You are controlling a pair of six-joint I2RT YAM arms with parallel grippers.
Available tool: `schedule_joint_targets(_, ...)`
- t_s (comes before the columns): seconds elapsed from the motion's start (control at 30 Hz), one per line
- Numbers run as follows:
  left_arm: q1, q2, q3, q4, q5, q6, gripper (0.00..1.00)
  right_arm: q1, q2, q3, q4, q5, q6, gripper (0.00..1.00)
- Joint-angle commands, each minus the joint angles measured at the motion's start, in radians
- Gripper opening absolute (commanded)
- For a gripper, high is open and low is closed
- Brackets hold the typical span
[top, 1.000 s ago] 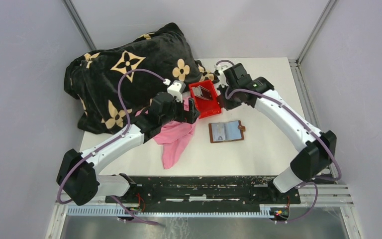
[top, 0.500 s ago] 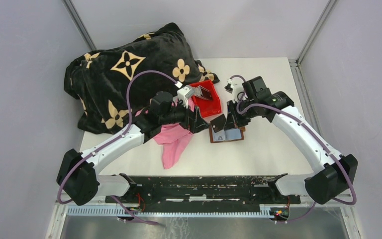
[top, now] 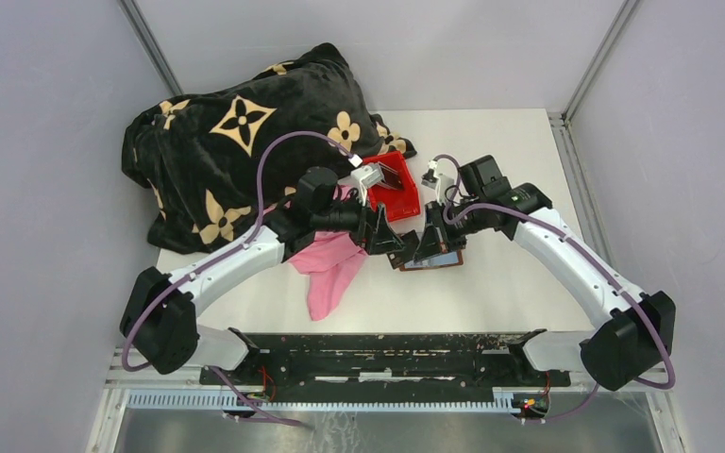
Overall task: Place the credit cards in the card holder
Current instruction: Pick up the credit card from the storage box.
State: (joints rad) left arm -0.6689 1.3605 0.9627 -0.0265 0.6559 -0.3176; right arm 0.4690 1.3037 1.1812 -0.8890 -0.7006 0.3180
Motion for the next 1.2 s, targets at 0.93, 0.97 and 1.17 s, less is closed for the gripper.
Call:
schedule_joint_targets(0.93, 0.090, 0.083, 0.034, 0.006, 0.346, 0.001, 0.40, -0.047, 0.012, -0.143, 0.341, -0.248, 0.197, 0.01)
schedule_joint_targets(0.97, 0.093, 0.083, 0.031, 0.004, 0.349, 0.001, 0.34, -0.049, 0.016, -0.142, 0.345, -0.249, 0.200, 0.01)
schedule_joint_targets(1.17, 0.101, 0.083, 0.010, 0.009, 0.358, -0.010, 0.03, -0.056, 0.017, -0.135, 0.361, -0.243, 0.211, 0.01)
